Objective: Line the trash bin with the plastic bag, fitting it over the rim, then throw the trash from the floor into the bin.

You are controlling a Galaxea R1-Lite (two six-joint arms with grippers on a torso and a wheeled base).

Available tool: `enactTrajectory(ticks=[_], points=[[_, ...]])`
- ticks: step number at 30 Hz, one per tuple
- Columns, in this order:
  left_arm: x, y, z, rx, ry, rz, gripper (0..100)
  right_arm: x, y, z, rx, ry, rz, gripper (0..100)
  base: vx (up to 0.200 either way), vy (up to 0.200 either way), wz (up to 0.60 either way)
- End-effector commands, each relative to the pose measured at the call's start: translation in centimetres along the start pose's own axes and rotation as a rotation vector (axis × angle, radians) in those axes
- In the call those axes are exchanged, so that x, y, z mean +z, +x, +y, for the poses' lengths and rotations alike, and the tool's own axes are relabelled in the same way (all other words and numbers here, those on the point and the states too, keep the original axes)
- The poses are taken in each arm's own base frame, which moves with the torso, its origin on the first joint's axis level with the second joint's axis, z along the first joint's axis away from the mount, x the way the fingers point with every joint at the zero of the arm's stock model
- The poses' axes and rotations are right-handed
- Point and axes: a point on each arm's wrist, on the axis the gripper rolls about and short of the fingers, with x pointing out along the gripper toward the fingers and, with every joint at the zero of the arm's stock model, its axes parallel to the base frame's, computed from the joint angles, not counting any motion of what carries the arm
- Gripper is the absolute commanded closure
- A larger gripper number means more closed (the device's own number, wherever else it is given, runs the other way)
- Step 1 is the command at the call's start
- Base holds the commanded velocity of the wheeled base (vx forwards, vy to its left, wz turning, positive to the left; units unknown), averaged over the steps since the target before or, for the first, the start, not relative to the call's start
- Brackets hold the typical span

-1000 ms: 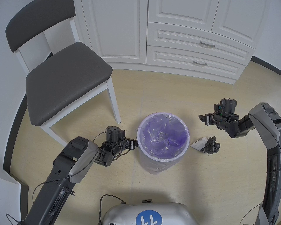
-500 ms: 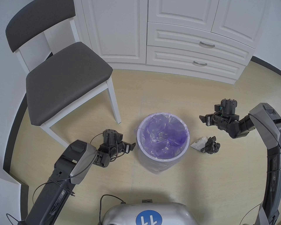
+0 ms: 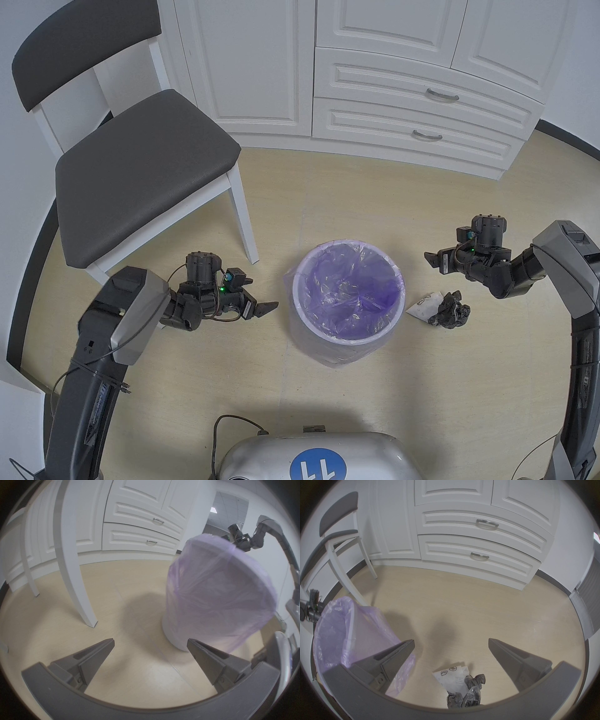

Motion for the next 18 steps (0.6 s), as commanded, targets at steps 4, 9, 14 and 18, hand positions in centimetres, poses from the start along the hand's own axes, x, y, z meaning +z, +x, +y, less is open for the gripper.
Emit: enactTrajectory(ticks=[4,9,14,18], points=[[4.8,-2.2,-0.2,-0.134,0.091,-0.045,0,-0.6,-0.5,-0.1,0.029,-0.025,0.015,0,0.000,0.000,0.00],[4.6,-1.9,-0.5,-0.184,0.095,-0.052,0,-0.7,-0.8,-0.5,0.059,-0.036,0.005,0,0.000,0.000,0.00],[3.7,0.0,-1.5,-0.248,0.095,-0.064,0,-0.7,-0.9,-0.8,0.070,-0.043,0.003,0,0.000,0.000,0.00],[3.7,0.7,-1.7,-0.283,0.087,-0.062,0,-0.8,-0.9,-1.1,0.065,-0.041,0.003,0,0.000,0.000,0.00]])
